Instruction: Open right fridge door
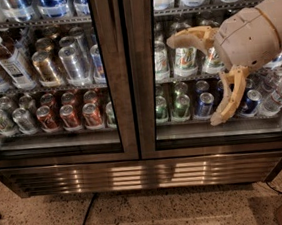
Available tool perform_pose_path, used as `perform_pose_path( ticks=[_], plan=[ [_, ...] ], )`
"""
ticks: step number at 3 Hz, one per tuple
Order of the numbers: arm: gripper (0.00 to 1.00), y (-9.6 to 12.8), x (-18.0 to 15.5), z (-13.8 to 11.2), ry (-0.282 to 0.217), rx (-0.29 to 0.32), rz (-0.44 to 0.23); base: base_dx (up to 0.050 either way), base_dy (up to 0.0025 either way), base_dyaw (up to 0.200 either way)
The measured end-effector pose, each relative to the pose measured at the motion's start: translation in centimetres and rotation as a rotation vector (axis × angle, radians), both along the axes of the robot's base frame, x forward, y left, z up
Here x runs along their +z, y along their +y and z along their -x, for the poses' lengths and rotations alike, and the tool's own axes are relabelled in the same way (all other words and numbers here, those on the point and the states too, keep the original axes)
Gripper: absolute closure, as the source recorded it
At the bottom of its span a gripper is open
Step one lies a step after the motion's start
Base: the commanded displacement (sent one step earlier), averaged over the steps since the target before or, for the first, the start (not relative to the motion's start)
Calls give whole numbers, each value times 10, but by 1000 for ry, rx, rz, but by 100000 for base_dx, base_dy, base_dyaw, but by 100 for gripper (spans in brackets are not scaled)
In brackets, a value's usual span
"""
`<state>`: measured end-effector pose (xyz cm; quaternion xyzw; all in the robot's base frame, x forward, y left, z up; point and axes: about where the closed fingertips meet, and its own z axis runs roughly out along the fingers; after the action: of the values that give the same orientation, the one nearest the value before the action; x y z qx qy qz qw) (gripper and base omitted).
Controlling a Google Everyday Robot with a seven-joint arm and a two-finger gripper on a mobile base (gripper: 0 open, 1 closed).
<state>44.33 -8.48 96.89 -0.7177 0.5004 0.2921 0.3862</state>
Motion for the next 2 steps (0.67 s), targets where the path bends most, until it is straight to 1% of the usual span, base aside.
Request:
perform_pose_path(
  ticks=[1, 2],
  plan=[
    [0, 0, 3, 3, -46, -92, -76, 0, 0, 0],
    [0, -5, 3, 1, -81, -183, -121, 0, 0, 0]
  ],
)
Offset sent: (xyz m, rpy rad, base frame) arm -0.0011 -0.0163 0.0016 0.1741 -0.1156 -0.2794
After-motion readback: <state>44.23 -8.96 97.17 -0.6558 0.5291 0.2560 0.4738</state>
